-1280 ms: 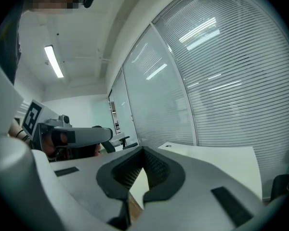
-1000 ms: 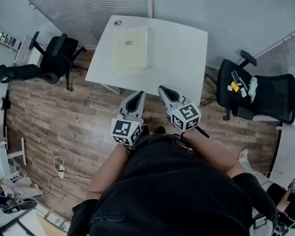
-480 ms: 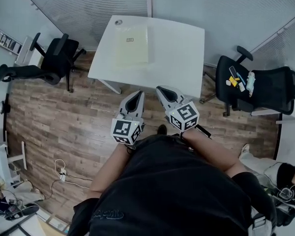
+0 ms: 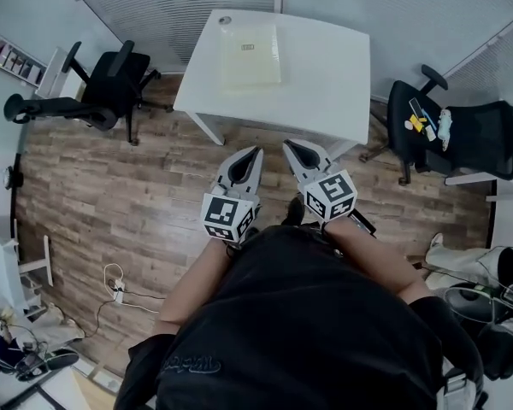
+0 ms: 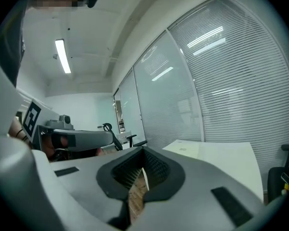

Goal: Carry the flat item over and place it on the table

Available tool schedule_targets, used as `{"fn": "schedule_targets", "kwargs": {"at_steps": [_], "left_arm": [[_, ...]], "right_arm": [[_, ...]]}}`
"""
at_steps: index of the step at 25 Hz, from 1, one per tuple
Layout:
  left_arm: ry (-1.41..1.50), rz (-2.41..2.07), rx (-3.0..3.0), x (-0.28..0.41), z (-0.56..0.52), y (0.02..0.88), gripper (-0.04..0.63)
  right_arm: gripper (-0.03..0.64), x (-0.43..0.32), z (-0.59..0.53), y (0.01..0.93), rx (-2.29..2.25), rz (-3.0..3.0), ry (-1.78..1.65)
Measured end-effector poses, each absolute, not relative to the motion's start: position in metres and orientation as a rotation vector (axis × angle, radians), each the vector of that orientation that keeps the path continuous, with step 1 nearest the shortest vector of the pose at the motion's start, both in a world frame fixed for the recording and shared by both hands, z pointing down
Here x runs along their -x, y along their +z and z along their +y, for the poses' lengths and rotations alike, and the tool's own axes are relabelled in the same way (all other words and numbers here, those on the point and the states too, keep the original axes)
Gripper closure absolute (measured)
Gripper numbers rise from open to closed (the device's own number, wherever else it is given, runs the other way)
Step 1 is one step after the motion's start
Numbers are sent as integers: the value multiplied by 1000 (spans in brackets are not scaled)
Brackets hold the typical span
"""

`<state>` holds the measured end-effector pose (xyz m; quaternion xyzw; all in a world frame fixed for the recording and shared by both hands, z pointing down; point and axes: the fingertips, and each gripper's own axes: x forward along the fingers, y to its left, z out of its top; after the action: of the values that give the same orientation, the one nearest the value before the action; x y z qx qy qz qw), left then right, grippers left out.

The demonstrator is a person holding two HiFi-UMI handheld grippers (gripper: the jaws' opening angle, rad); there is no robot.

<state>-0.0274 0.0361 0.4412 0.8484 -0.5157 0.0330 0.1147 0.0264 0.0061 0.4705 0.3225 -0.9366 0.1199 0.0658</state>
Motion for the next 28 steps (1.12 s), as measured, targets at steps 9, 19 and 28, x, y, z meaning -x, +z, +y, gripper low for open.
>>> {"fn": "schedule_targets", "kwargs": {"at_steps": [9, 19, 28], "left_arm": [[100, -1478, -2535, 62, 109, 430, 581], [110, -1392, -2589, 67, 170, 432, 581], [103, -1334, -2616, 56, 191, 434, 581]], "right_arm": [[595, 2, 81, 468, -1050, -2803, 359], [595, 15, 151, 461, -1104, -2791, 281], [595, 11, 177, 459, -1127, -2772, 237]]}}
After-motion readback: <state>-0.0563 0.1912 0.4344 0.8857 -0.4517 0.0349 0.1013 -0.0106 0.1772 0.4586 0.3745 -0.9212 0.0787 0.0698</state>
